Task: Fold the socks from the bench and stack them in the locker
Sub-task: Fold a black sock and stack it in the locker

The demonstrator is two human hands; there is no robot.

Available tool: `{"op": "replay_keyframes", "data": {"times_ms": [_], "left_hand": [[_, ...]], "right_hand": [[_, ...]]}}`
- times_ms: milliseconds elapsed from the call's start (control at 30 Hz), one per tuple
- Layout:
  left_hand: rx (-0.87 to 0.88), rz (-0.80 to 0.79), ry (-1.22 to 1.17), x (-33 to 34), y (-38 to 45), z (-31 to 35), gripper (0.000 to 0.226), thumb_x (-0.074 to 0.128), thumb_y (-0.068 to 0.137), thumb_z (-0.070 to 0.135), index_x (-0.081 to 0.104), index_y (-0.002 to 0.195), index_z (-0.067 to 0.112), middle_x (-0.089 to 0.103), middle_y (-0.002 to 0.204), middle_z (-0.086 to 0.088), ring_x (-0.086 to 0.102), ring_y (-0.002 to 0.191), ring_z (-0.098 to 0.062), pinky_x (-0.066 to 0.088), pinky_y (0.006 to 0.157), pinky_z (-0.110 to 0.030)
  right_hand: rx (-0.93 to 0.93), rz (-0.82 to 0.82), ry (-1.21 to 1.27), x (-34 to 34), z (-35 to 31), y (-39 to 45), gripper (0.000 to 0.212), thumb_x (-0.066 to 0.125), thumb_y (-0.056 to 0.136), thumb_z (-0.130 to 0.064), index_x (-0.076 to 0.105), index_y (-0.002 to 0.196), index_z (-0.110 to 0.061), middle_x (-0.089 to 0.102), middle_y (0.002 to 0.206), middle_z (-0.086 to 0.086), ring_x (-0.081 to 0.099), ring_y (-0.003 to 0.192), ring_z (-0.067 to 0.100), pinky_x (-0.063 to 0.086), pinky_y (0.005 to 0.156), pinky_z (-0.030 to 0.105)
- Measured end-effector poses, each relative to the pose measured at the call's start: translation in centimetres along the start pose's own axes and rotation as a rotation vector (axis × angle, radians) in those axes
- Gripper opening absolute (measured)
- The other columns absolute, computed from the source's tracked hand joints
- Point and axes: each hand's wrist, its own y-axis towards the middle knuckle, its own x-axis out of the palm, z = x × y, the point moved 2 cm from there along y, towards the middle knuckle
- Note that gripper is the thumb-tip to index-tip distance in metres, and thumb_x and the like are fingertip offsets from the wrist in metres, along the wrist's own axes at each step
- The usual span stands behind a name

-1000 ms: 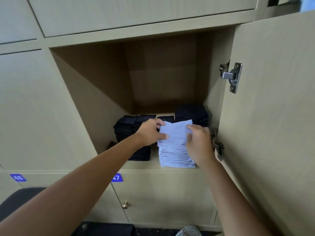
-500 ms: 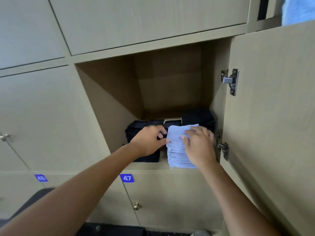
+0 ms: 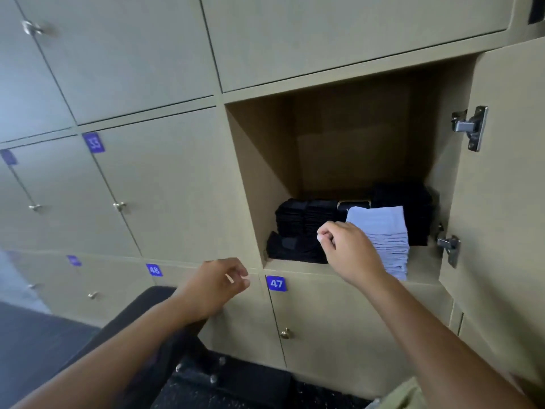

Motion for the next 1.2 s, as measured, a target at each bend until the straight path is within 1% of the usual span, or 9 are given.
{"op": "replay_keyframes", "data": {"times_ms": [100, 200, 300, 467, 600, 767, 967, 1067, 1200], "left_hand": [[-0.093, 0.019, 0.023, -1.2, -1.7, -3.8, 0.006, 0.069, 0.094, 0.038, 0.068, 0.097, 0.033, 0.068, 0.091, 0.018, 0.063, 0.084, -0.004, 0.051, 0.080, -0.025], [-0.146, 0.020, 0.048, -2.1, -2.9, -7.2, 0.011, 0.070, 0.094, 0.035, 0.068, 0.101, 0.027, 0.069, 0.094, 0.013, 0.062, 0.083, -0.001, 0.041, 0.070, -0.008], [-0.219, -0.024, 0.098, -2.1, -2.9, -11.4, 0.016, 0.073, 0.093, 0.033, 0.064, 0.103, 0.025, 0.070, 0.094, 0.008, 0.064, 0.084, -0.008, 0.039, 0.066, -0.007], [-0.405, -0.286, 0.328, 0.8, -4.4, -19.2, 0.066, 0.076, 0.087, 0.046, 0.048, 0.143, 0.026, 0.047, 0.140, -0.005, 0.050, 0.128, -0.028, 0.044, 0.105, -0.037], [-0.460, -0.466, 0.338, 2.7, -5.7, -24.6, 0.092, 0.080, 0.081, 0.050, 0.029, 0.155, 0.031, 0.032, 0.151, -0.003, 0.039, 0.139, -0.033, 0.037, 0.115, -0.047], [-0.395, -0.457, 0.252, 4.2, -6.3, -27.3, 0.068, 0.079, 0.082, 0.049, 0.043, 0.138, 0.037, 0.040, 0.125, 0.007, 0.045, 0.122, -0.023, 0.041, 0.109, -0.045], [-0.402, -0.401, 0.265, 4.3, -6.1, -28.3, 0.059, 0.081, 0.075, 0.058, 0.051, 0.117, 0.030, 0.045, 0.115, 0.006, 0.048, 0.112, -0.021, 0.045, 0.097, -0.039], [-0.403, -0.407, 0.300, 4.4, -5.5, -28.1, 0.061, 0.082, 0.076, 0.055, 0.058, 0.120, 0.022, 0.053, 0.118, 0.004, 0.056, 0.114, -0.022, 0.047, 0.097, -0.033], [-0.405, -0.434, 0.335, 4.8, -4.8, -27.1, 0.056, 0.077, 0.084, 0.050, 0.055, 0.130, 0.026, 0.059, 0.133, 0.007, 0.056, 0.123, -0.019, 0.042, 0.105, -0.038]], "right_hand": [[-0.042, -0.081, 0.026, 1.0, -2.2, -0.7, 0.018, 0.048, 0.104, -0.025, 0.065, 0.107, -0.022, 0.063, 0.101, -0.007, 0.056, 0.096, 0.015, 0.049, 0.079, 0.035], [-0.061, -0.168, 0.053, 2.2, -3.8, -1.4, 0.017, 0.049, 0.104, -0.027, 0.064, 0.110, -0.023, 0.064, 0.102, -0.009, 0.058, 0.093, 0.012, 0.053, 0.079, 0.037], [-0.072, -0.270, 0.062, 3.4, -4.7, -2.1, 0.016, 0.052, 0.102, -0.030, 0.062, 0.113, -0.026, 0.064, 0.100, -0.012, 0.059, 0.090, 0.012, 0.054, 0.079, 0.036], [-0.080, -0.404, 0.100, 5.5, -6.5, -2.9, 0.017, 0.056, 0.100, -0.033, 0.061, 0.115, -0.029, 0.060, 0.089, -0.021, 0.059, 0.087, 0.009, 0.052, 0.082, 0.034], [-0.081, -0.485, 0.152, 7.1, -7.6, -3.1, 0.019, 0.059, 0.098, -0.038, 0.061, 0.116, -0.033, 0.065, 0.093, -0.017, 0.058, 0.083, 0.002, 0.048, 0.076, 0.028], [-0.070, -0.556, 0.137, 8.6, -7.8, -3.2, 0.019, 0.059, 0.098, -0.040, 0.062, 0.116, -0.035, 0.066, 0.093, -0.016, 0.059, 0.082, 0.001, 0.045, 0.073, 0.025], [-0.052, -0.617, 0.117, 9.1, -8.6, -3.1, 0.020, 0.060, 0.098, -0.040, 0.062, 0.117, -0.036, 0.065, 0.096, -0.014, 0.058, 0.080, 0.000, 0.043, 0.071, 0.018], [-0.046, -0.631, 0.106, 9.2, -9.0, -3.2, 0.020, 0.060, 0.097, -0.040, 0.062, 0.116, -0.035, 0.065, 0.098, -0.014, 0.059, 0.083, -0.001, 0.042, 0.071, 0.019], [-0.023, -0.643, 0.099, 9.1, -9.2, -3.3, 0.019, 0.061, 0.096, -0.042, 0.064, 0.115, -0.036, 0.066, 0.097, -0.014, 0.060, 0.086, 0.001, 0.047, 0.079, 0.023]]}}
